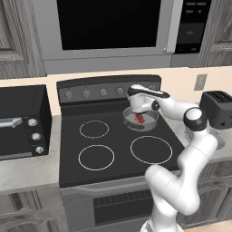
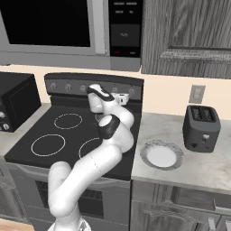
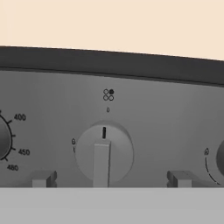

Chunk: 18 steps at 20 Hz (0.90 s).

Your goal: Retrieve the frozen meat and place it in the pot on a burner. Then turn the burner on.

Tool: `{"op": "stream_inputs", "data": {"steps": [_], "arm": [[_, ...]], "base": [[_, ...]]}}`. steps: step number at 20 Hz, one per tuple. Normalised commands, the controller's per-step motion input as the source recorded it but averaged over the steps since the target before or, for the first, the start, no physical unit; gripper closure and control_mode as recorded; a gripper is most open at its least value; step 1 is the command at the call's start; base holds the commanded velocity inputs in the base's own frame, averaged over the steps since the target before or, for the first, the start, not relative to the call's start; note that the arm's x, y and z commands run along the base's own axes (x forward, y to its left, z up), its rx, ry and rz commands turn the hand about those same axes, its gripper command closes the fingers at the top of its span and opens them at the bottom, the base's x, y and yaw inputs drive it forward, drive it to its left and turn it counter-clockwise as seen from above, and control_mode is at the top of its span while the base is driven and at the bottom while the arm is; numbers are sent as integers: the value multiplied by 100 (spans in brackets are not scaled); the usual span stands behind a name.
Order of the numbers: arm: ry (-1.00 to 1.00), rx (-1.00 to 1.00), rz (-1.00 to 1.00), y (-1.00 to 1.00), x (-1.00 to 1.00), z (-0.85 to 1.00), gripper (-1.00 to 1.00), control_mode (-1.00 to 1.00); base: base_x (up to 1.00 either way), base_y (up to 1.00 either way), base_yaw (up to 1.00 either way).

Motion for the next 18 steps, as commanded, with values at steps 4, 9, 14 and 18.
{"op": "stream_inputs", "data": {"steps": [4, 9, 14, 18], "arm": [[0, 0, 0, 1, 3, 0, -100, -100], [0, -1, 0, 5, 5, 0, -100, -100], [0, -1, -1, 5, 9, 0, -100, -100], [0, 0, -3, 5, 18, 0, -100, -100]], "base": [[0, 0, 0], [0, 0, 0], [0, 0, 0], [0, 0, 0]]}}
